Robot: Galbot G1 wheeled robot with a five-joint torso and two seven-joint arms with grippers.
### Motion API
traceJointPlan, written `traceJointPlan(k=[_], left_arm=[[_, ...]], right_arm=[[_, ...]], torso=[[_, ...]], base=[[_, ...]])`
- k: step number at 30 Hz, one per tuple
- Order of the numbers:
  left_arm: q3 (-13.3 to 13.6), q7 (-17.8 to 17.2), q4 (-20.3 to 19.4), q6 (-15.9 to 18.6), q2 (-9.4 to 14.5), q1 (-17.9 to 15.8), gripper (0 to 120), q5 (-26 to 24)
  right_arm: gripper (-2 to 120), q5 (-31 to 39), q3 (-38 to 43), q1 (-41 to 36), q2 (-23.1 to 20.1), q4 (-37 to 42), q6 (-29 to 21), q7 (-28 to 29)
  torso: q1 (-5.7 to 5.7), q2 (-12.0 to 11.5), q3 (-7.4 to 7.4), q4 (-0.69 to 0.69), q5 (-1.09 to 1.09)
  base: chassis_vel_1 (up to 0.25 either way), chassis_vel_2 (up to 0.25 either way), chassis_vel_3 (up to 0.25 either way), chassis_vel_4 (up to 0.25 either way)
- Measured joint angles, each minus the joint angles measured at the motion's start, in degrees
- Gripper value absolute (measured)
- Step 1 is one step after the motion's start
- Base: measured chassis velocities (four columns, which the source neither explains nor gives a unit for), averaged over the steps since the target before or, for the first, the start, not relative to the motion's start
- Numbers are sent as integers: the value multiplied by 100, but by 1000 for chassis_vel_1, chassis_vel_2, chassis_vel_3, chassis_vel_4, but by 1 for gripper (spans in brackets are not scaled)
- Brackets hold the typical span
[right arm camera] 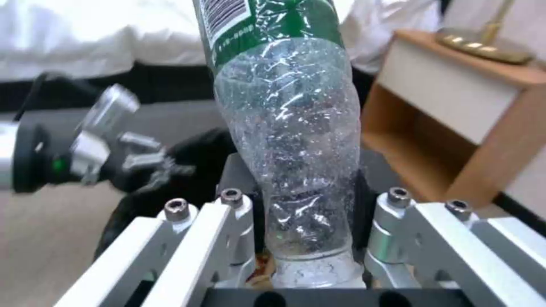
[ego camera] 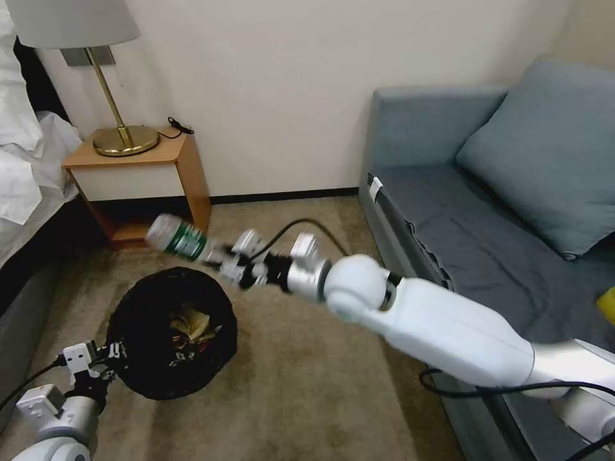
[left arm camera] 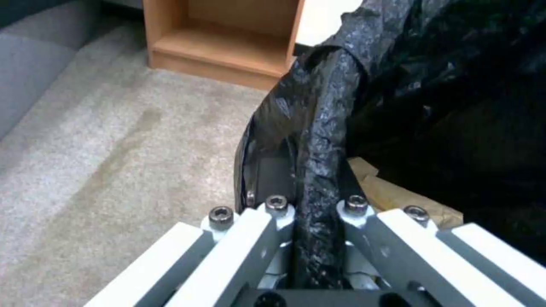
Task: Pick up the trash bin, then pick up the garbage on the floor and place it into the trash bin.
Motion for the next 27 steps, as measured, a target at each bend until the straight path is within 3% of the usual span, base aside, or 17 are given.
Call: traceJointPlan(k=[5, 13, 19, 27], left_arm=[[38, 9, -74, 0, -62, 40, 1, 31], [39, 12, -79, 0, -68, 43, 1, 34], [178, 33, -144, -21, -234, 41, 1, 128], [161, 17, -73, -21, -228, -16, 1, 114]], right_arm=[[25, -215, -415, -13, 27, -68, -1, -34], [25, -247, -444, -24, 38, -115, 7, -49], [25, -639, -1243, -224, 631, -560, -59, -39], [21, -724, -1391, -307, 880, -797, -55, -30]], torso=[[0, 0, 0, 0, -1], [0, 0, 0, 0, -1], [0, 1, 0, 1, -3], [0, 1, 0, -1, -2]], base=[[0, 0, 0, 0], [0, 0, 0, 0], [0, 0, 0, 0], [0, 0, 0, 0]])
